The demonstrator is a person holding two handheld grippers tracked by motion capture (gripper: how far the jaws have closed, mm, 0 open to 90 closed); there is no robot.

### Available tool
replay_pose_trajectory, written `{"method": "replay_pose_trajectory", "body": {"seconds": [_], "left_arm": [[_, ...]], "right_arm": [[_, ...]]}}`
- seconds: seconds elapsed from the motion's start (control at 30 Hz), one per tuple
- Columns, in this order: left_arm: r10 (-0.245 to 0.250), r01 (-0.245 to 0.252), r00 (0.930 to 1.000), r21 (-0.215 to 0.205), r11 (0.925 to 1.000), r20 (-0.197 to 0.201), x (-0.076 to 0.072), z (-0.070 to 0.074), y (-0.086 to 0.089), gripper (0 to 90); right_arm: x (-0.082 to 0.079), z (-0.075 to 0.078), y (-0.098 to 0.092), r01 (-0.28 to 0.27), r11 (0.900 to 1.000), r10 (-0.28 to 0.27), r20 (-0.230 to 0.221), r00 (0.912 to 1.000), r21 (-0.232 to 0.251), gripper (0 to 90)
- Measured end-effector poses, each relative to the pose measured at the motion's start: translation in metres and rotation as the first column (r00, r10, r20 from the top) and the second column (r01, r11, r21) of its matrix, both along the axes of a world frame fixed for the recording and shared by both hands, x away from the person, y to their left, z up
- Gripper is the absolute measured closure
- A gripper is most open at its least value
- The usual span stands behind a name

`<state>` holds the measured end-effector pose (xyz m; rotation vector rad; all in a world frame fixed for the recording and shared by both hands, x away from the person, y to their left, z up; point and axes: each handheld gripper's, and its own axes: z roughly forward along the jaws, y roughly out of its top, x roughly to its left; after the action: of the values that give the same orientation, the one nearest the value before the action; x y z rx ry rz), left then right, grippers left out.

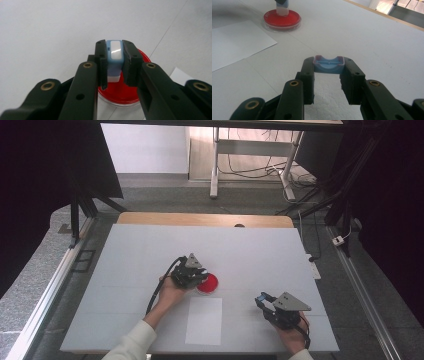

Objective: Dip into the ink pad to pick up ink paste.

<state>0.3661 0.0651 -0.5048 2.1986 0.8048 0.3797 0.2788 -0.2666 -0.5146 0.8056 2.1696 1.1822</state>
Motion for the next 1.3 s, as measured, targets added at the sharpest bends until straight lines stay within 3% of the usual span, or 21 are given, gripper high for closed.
{"method": "replay_pose_trajectory", "body": {"seconds": [0.13,0.4,0.5,1.17,1.27,1.3], "left_arm": [[0.002,-0.003,0.9996,0.028,0.9996,0.027,-0.003,0.0,-0.004,76.1],[-0.003,0.002,0.9999,-0.083,0.9965,-0.011,0.001,-0.007,0.011,76.0],[-0.004,0.002,0.9999,-0.102,0.9948,-0.015,0.001,-0.008,0.013,76.0],[-0.004,0.006,0.9994,-0.052,0.9986,0.034,-0.003,-0.005,0.007,75.9],[-0.012,0.015,0.9993,-0.089,0.9959,0.035,-0.003,0.0,0.009,75.7],[-0.017,0.021,0.9993,-0.126,0.9919,0.033,-0.003,0.001,0.011,75.7]], "right_arm": [[-0.001,0.0,0.0,0.001,1.0,-0.001,0.001,1.0,-0.001,64.7],[-0.001,0.001,0.0,0.0,1.0,0.0,0.003,1.0,0.0,64.7],[-0.001,0.001,0.0,0.0,1.0,0.0,0.003,1.0,0.001,64.7],[-0.001,0.001,0.0,0.003,1.0,-0.003,0.002,1.0,0.007,64.7],[0.0,0.001,-0.001,0.004,1.0,-0.004,0.002,1.0,0.011,64.7],[0.0,0.001,-0.001,0.003,1.0,-0.003,0.002,1.0,0.012,64.7]]}}
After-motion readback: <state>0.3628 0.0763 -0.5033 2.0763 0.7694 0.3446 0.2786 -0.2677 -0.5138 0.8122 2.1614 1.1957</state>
